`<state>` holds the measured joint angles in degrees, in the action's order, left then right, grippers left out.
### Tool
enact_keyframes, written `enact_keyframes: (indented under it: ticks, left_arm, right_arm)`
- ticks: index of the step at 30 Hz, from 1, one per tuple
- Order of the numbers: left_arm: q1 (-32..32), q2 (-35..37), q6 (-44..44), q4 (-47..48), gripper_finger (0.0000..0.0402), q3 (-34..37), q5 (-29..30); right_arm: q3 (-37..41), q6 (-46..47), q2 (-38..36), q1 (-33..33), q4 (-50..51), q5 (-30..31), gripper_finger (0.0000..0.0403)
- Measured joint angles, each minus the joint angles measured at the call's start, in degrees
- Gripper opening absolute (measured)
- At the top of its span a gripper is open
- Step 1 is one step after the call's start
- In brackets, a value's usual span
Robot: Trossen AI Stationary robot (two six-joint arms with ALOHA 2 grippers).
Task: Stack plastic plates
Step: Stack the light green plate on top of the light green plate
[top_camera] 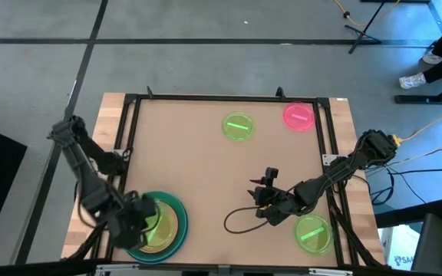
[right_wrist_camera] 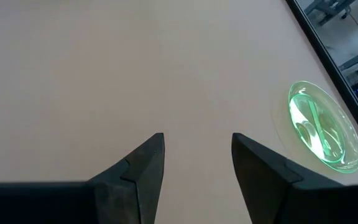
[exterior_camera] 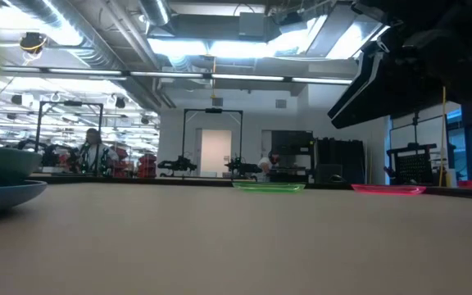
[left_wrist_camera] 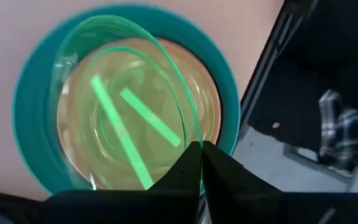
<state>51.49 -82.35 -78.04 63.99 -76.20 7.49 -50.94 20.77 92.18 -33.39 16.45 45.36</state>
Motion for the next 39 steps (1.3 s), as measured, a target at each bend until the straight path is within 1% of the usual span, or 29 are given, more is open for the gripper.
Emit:
enact_keyframes:
  ticks: [4, 7, 12, 16, 22, 25, 27, 31, 34, 37, 39]
  left_arm:
    - [4.0, -2.7, -1.4, -0.8, 0.0004, 0.0, 2.7]
    - [4.8, -5.1, -1.4, -1.0, 0.0004, 0.0, 4.4]
    - [4.6, -8.6, -1.8, -0.6, 0.0007, 0.0, 4.2]
    - [3.9, -10.1, -2.4, -0.3, 0.0029, 0.1, 3.6]
    - [2.2, -10.2, -1.6, -0.3, 0.0081, 0.1, 3.1]
    - [0.7, -9.7, 3.3, -0.6, 0.0099, 0.1, 3.9]
    - [-0.4, -9.7, 8.5, -0.7, 0.0104, 0.1, 5.9]
    - [-2.2, -9.7, 19.9, -0.8, 0.0105, 0.1, 16.8]
    - [-4.1, -9.7, 26.3, -2.4, 0.0104, 0.1, 21.3]
    - [-5.6, -9.6, 31.2, -7.0, 0.0104, 1.0, 23.5]
    - [-6.7, -9.6, 35.0, -12.1, 0.0103, 2.9, 22.6]
  right_arm:
    - [0.0, 0.6, 0.0, 0.0, 0.0, 0.0, 0.0182]
    - [0.0, 0.6, 0.0, 0.0, 0.1, 0.0, 0.0182]
    - [0.0, 1.2, 0.0, 0.0, 0.1, 0.0, 0.0182]
    - [0.0, 2.9, 0.0, 0.1, 0.2, 0.0, 0.0182]
    - [0.0, 3.0, 0.0, 0.1, 0.2, -2.6, 0.0182]
    - [0.0, 3.0, 0.0, 0.1, 0.0, -2.6, 0.0182]
    - [0.0, 3.0, 0.0, 0.1, -0.1, -2.6, 0.0182]
    - [0.0, 3.0, 0.0, 0.1, 0.0, -2.9, 0.0182]
    - [0.0, 3.0, 0.0, 0.0, 0.0, -2.9, 0.0182]
    - [0.0, 3.0, 0.0, 0.0, 0.2, -2.9, 0.0182]
    - [0.0, 2.9, 0.0, 0.0, 0.3, -2.9, 0.0182]
